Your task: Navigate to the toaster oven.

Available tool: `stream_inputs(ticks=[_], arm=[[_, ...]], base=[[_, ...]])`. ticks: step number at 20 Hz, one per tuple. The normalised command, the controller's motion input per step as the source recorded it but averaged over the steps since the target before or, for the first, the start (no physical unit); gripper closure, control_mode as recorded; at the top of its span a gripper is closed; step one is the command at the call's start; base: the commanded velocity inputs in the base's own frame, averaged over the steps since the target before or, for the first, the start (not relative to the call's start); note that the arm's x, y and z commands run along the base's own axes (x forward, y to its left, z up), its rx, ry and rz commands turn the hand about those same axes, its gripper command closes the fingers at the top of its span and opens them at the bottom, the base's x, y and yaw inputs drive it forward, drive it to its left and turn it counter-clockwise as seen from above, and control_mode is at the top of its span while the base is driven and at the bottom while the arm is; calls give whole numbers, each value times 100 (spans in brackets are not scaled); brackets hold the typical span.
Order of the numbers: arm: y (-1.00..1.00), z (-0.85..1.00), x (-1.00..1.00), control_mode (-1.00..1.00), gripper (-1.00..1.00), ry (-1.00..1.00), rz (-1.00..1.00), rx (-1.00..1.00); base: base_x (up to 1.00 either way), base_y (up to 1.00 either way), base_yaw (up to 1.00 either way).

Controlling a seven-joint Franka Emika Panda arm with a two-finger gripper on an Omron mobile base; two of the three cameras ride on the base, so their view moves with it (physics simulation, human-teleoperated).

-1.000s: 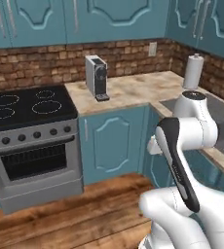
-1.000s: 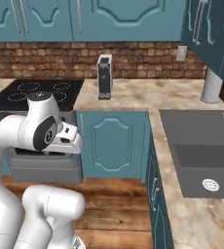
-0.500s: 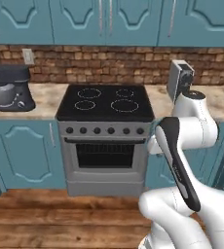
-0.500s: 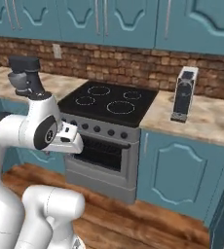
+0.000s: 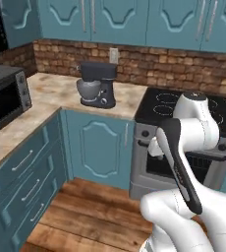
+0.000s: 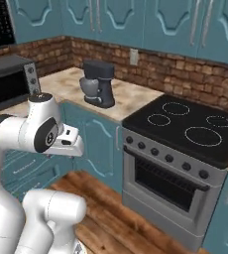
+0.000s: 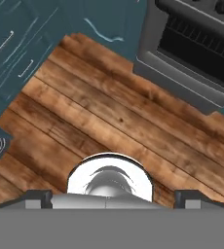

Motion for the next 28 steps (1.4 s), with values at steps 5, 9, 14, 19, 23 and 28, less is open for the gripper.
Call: stream_inputs(ticks=[5, 9, 14, 19, 23, 28], arm=[[0, 0, 0, 100, -100, 0, 0, 0], [0, 0, 0, 100, -100, 0, 0, 0], [0, 0, 0, 100, -100, 0, 0, 0], [0, 0, 0, 100, -100, 0, 0, 0], [0, 0, 0, 100, -100, 0, 0, 0], [0, 0, 0, 100, -100, 0, 0, 0]], base=[[73, 57, 53], [83, 49, 54], [97, 12, 48], [86, -8, 41], [48, -43, 29], [23, -62, 24]])
